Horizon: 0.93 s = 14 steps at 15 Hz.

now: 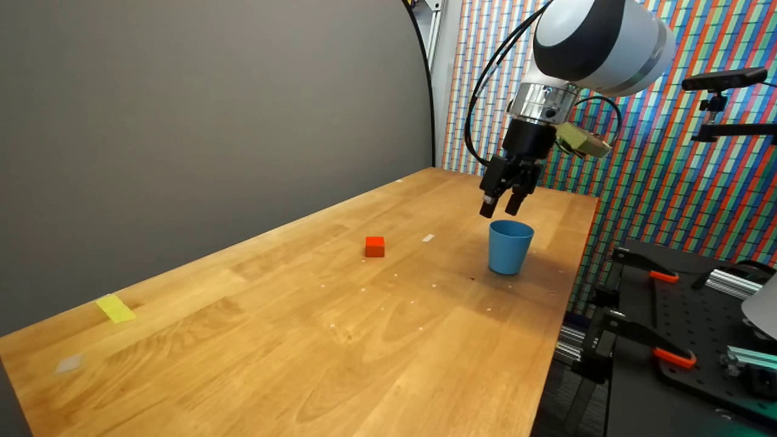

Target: Put the yellow block in the blue cup

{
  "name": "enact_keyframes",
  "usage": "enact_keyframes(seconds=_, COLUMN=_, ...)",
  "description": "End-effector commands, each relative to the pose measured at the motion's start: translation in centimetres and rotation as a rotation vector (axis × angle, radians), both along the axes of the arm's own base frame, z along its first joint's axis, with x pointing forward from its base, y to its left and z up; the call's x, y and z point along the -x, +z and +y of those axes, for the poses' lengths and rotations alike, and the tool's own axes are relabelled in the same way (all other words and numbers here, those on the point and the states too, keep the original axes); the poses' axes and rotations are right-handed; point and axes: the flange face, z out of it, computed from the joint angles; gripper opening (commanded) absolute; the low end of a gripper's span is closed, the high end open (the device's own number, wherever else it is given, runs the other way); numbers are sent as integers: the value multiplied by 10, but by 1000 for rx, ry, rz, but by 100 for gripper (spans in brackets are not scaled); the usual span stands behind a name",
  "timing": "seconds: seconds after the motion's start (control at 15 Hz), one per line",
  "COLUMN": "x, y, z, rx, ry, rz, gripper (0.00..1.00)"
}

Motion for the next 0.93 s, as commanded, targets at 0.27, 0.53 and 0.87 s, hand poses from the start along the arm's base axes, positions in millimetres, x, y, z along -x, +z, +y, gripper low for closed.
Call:
enact_keyframes(seconds=0.27, x=20, y=44, z=43, rx=21, ry=333, rz=110, gripper=100)
enact_keyframes(seconds=0.53, x=27, y=82, z=51, rx=-9, ry=428, rz=186, gripper=100)
enact_keyframes(seconds=0.87, x=29, y=95, z=50, rx=-44, ry=425, rz=229, gripper=100)
